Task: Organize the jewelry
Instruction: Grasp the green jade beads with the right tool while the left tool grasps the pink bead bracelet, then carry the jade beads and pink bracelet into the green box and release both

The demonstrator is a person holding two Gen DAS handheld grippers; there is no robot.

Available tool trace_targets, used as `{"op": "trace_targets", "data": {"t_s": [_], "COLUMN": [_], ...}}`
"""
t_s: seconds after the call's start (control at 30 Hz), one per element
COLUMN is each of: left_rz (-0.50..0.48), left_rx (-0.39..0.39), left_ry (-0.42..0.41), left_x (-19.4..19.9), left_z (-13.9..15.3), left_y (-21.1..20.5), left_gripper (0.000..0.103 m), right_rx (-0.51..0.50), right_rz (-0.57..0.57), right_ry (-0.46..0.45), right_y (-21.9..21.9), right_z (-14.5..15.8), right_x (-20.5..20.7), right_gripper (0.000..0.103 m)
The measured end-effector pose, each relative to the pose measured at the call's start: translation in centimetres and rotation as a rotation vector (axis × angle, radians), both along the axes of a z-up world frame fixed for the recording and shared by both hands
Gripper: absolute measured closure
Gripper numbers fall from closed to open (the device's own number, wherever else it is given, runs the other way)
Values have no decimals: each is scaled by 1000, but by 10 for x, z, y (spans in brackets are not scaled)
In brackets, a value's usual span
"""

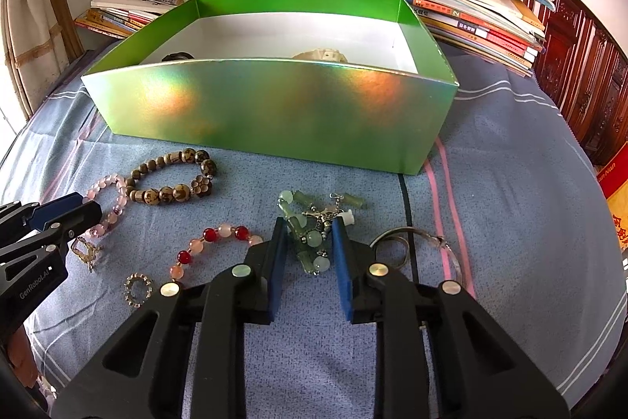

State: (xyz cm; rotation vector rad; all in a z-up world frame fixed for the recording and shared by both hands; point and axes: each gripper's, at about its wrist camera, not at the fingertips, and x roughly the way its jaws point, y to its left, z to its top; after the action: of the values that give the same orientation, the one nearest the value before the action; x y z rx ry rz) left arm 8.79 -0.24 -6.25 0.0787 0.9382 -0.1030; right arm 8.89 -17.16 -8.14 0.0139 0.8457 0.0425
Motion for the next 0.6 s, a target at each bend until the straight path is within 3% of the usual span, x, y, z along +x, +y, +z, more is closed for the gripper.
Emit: {"op": "trace_targets", "data": {"t_s": [0.1,0.23,0.37,0.5,0.6], "left_rz": [2,14,13,-1,-5], "left_rx": [2,8,1,-9,-6], "left_ry": [-1,-4,-2,5,7], "left_x": [0,2,1,-2,-4], "left_z": [0,-1,-1,0,1], "left_y": [0,2,3,0,-2], "left_gripper": [76,65,66,91,95], "right_rx": [2,3,14,26,31], "right_rz": [-2,-4,-2,7,14], "right_ry": [-1,-1,0,1,-10], "right_y": [0,0,0,1,2], "right_z": [-1,-1,-2,-2,1], "right_x": [0,0,-1,-3,-7], "right_gripper": [78,77,80,83,85]}}
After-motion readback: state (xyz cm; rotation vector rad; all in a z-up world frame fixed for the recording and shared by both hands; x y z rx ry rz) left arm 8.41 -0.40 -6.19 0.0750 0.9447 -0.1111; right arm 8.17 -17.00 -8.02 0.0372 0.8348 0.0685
